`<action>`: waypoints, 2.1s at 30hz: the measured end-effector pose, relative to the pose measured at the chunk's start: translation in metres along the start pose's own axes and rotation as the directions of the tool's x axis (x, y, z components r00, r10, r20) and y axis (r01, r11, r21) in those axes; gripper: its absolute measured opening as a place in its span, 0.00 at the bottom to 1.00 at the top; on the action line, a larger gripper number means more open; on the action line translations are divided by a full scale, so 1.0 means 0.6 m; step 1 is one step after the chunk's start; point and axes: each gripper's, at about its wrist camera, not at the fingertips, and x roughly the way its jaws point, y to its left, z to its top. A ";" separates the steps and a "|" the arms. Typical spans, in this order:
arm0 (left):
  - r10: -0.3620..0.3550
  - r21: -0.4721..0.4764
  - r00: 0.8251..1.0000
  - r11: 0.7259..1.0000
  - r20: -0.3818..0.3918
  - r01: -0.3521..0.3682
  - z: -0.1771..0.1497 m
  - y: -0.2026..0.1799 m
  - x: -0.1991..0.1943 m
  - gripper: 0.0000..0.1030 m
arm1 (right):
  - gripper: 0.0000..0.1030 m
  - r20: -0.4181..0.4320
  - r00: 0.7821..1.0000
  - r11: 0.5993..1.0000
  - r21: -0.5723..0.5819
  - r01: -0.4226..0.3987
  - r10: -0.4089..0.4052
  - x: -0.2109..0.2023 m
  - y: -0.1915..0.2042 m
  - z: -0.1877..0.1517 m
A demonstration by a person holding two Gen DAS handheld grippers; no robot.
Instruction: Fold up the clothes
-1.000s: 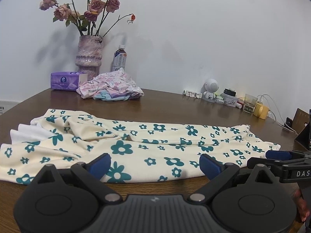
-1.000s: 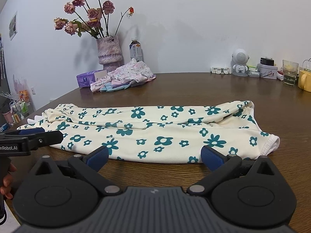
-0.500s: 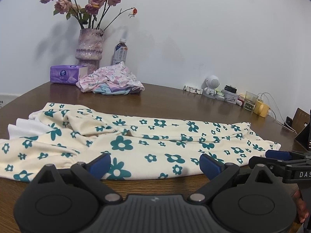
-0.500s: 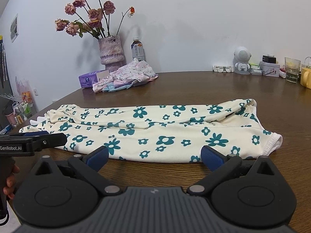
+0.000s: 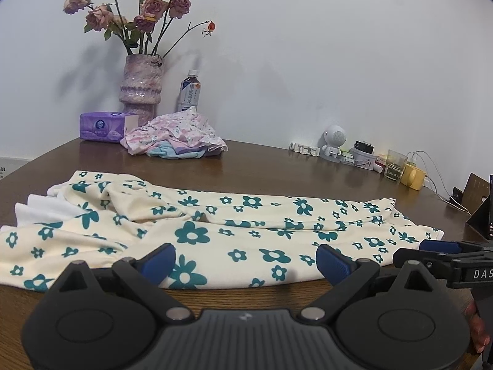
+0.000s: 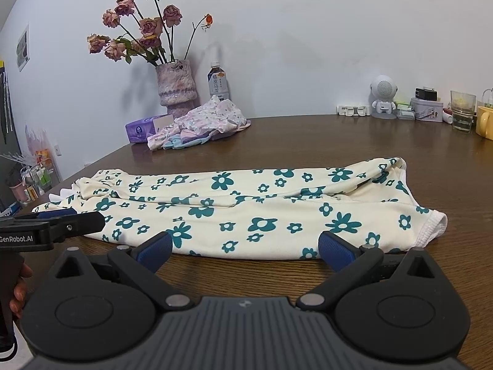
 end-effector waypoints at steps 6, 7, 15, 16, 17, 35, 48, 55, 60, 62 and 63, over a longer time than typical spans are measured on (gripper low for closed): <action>-0.002 -0.007 1.000 1.000 -0.001 0.002 0.000 0.002 0.001 0.95 | 1.00 -0.004 1.000 1.000 0.005 -0.005 0.005 0.000 0.000 0.000; -0.001 -0.009 1.000 1.000 -0.003 0.001 0.000 0.002 0.001 0.95 | 1.00 -0.005 1.000 1.000 0.006 -0.006 0.006 0.000 -0.001 0.000; -0.009 -0.013 1.000 1.000 -0.007 0.009 0.000 0.004 0.001 0.95 | 1.00 -0.009 1.000 1.000 0.015 -0.010 0.010 0.001 -0.003 0.000; -0.009 -0.014 1.000 1.000 -0.007 0.009 0.000 0.004 0.001 0.95 | 1.00 -0.010 1.000 1.000 0.016 -0.010 0.010 0.001 -0.003 0.000; -0.010 -0.015 1.000 1.000 -0.006 0.010 0.000 0.004 0.001 0.95 | 1.00 -0.011 1.000 1.000 0.018 -0.010 0.010 0.001 -0.004 0.000; -0.015 -0.021 1.000 1.000 -0.001 0.015 -0.001 0.005 0.000 0.95 | 1.00 -0.017 1.000 1.000 0.021 -0.004 0.005 0.002 -0.004 0.001; -0.005 -0.017 1.000 1.000 0.001 0.005 -0.001 0.003 -0.001 0.95 | 1.00 -0.010 1.000 1.000 0.019 -0.007 0.007 0.002 -0.003 0.000; -0.005 -0.020 1.000 1.000 0.002 0.005 -0.002 0.005 -0.001 0.95 | 1.00 -0.014 1.000 1.000 0.017 -0.004 0.005 0.003 -0.003 0.001; -0.007 -0.020 1.000 1.000 0.004 0.007 -0.002 0.005 -0.002 0.95 | 1.00 -0.012 1.000 1.000 0.015 -0.002 0.003 0.002 -0.003 0.000; -0.007 -0.021 1.000 1.000 0.004 0.007 -0.002 0.005 -0.002 0.95 | 1.00 -0.012 1.000 1.000 0.015 -0.002 0.002 0.002 -0.003 0.000; -0.006 -0.021 1.000 1.000 0.004 0.006 -0.002 0.005 -0.002 0.95 | 1.00 -0.012 1.000 1.000 0.015 -0.002 0.002 0.003 -0.003 0.000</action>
